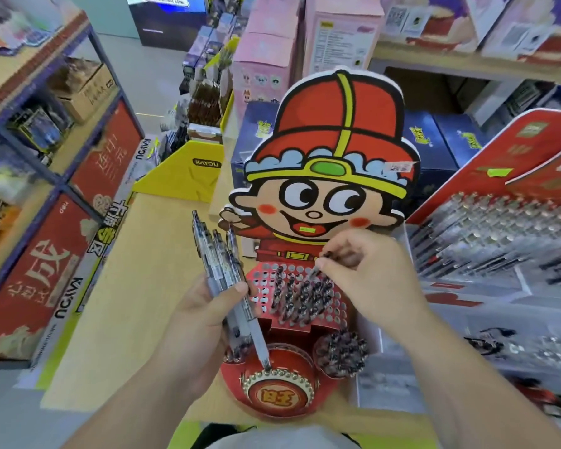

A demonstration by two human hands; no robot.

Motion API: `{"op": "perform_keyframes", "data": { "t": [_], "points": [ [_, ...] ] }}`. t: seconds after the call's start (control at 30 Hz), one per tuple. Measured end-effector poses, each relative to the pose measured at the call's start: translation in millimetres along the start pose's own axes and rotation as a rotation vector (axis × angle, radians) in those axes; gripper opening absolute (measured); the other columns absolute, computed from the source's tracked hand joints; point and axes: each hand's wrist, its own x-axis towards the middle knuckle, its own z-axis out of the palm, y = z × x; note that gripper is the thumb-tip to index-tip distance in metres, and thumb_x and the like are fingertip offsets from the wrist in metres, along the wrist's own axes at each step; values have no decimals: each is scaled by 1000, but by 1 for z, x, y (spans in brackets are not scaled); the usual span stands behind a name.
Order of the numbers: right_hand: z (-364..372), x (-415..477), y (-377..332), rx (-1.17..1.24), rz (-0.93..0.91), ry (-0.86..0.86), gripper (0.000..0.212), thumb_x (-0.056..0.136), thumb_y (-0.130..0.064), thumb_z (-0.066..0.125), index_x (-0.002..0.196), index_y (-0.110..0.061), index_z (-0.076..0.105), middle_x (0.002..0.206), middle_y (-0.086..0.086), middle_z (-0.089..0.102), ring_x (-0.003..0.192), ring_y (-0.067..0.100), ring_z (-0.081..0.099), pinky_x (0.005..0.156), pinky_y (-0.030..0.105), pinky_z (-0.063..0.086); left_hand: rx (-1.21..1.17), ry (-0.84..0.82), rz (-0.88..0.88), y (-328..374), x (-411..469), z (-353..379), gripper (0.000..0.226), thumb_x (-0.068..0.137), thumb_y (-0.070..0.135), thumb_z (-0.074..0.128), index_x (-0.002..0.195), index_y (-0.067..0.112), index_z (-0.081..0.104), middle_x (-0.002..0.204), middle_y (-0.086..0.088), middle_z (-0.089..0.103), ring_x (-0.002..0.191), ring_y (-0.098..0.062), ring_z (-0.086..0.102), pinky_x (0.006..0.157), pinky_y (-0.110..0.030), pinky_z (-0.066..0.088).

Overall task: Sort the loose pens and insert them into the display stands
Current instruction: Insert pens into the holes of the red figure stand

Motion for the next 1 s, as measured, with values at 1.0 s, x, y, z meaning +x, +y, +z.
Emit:
{"op": "perform_keyframes", "data": {
  "t": [1.0],
  "points": [
    [-1,2,2,-36,-13,0,13,80,-24,82,82,-25,69,76,-15,69,71,-2,65,69,21,57,-61,17,11,-11,-6,-5,17,82,31,69,97,23,68,92,-13,65,84,-31,58,83,-53,42]
  ]
}}
